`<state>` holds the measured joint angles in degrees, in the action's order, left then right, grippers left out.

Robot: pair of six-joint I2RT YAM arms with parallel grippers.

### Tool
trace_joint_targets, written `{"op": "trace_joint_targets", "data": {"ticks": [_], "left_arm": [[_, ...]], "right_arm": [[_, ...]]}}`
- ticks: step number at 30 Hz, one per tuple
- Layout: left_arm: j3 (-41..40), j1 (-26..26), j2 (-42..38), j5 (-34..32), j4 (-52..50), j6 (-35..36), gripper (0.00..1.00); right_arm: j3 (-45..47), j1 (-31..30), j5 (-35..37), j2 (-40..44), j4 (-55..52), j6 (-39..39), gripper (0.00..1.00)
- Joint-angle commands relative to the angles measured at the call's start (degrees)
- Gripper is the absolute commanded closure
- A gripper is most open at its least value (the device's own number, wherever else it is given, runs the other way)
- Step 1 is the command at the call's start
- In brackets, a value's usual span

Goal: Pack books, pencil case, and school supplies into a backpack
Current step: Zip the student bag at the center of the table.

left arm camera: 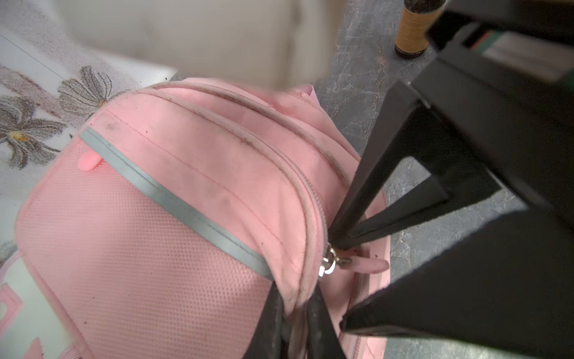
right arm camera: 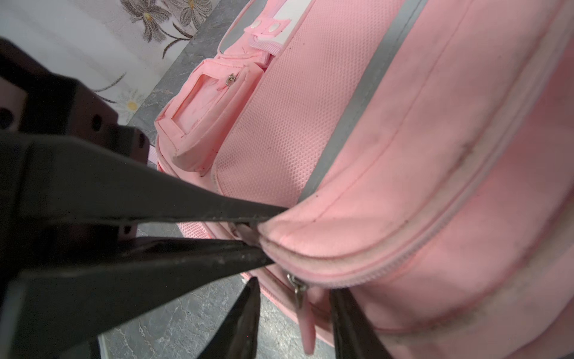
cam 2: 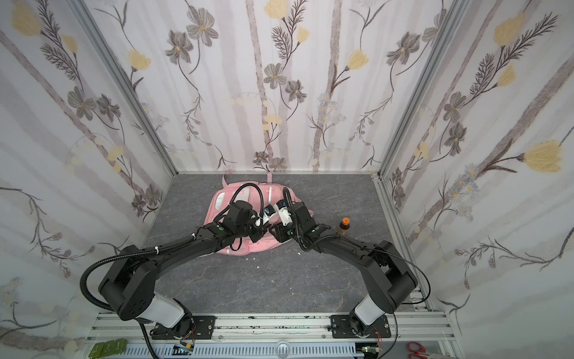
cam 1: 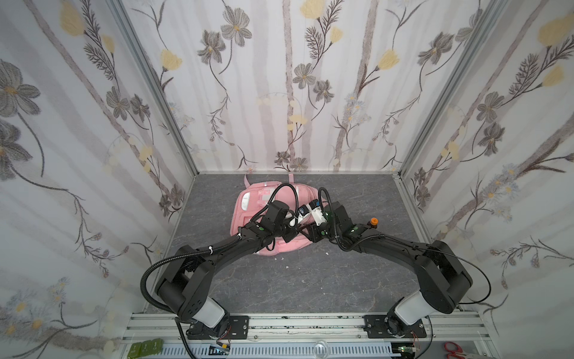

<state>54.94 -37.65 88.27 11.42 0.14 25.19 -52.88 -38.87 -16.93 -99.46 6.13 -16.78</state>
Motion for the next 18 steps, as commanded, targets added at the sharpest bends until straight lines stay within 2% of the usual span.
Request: {"op": "trace_joint_targets", "data": {"ticks": [1,6,13,16,18], "left_arm": [[1.5,-0.1,0.6,4.0,1.1,-2.8,1.00],[2.0,-0.1,1.1,3.6,0.7,-3.6,1.00],[-2.4,1.2,-4.3,1.3,-0.9,-0.3,1.00],[-4.3,4.1,-8.4,8.1,-5.1,1.8,1.00],[-6.1,5.5,-11.4,9.5,-6.4,3.3,1.00]], "right_arm": [[1.2,0.0,1.4,0.1,5.0,0.9,0.77],[2.2,0.4,4.1,1.1,3.6,1.0,1.00],[2.7,4.9,5.1,4.2,-1.9,-0.6,1.00],[1.7,8.1,5.5,4.2,-6.0,-0.3,1.00],[0.9,10.0,5.7,3.9,-7.8,0.2,1.00]]}}
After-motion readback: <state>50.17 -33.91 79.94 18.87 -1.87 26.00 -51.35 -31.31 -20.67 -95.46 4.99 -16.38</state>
